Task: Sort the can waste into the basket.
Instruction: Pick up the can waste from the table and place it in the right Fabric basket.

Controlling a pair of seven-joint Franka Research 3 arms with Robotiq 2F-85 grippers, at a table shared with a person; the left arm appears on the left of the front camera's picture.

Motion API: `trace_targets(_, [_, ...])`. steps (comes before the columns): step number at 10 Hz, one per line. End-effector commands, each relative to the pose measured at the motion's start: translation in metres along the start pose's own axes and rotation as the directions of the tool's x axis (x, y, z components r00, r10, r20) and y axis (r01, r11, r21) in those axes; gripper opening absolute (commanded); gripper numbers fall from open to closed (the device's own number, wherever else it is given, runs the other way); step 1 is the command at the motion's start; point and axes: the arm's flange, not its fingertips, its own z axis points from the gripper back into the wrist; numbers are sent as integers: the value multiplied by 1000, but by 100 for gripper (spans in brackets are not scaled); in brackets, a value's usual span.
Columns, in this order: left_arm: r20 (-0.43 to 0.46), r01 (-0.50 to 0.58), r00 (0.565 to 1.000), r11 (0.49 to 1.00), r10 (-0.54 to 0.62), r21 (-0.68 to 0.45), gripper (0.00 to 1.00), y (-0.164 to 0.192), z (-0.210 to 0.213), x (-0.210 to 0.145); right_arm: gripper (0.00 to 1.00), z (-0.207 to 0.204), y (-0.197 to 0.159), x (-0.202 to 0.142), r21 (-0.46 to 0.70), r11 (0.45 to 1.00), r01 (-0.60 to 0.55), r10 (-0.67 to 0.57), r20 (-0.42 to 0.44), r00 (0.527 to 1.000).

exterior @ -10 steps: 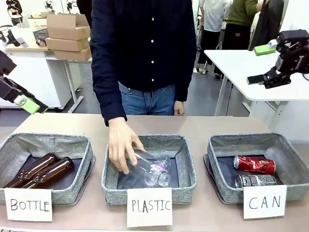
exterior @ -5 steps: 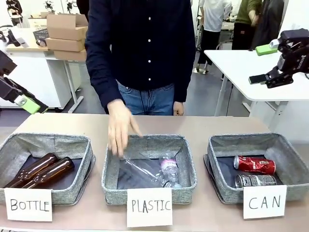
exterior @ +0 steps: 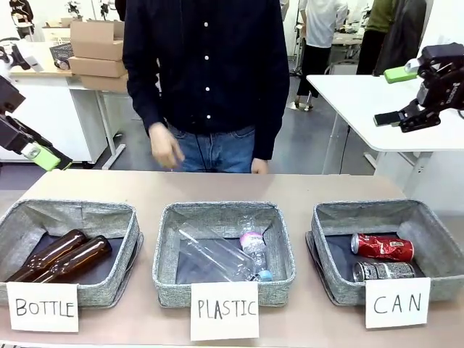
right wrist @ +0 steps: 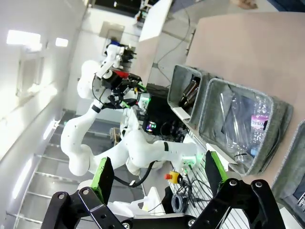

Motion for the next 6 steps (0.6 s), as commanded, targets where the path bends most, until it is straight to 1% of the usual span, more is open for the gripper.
trace_targets(1, [26,-1,1000,1000,1,-2,100,-2,-2,0,100,1,0,0,-3,1000,-21,21,-11,1000])
trace_targets(6, [26,-1,1000,1000,1,-2,100,-2,-2,0,100,1,0,0,-3,1000,-21,21,-11,1000])
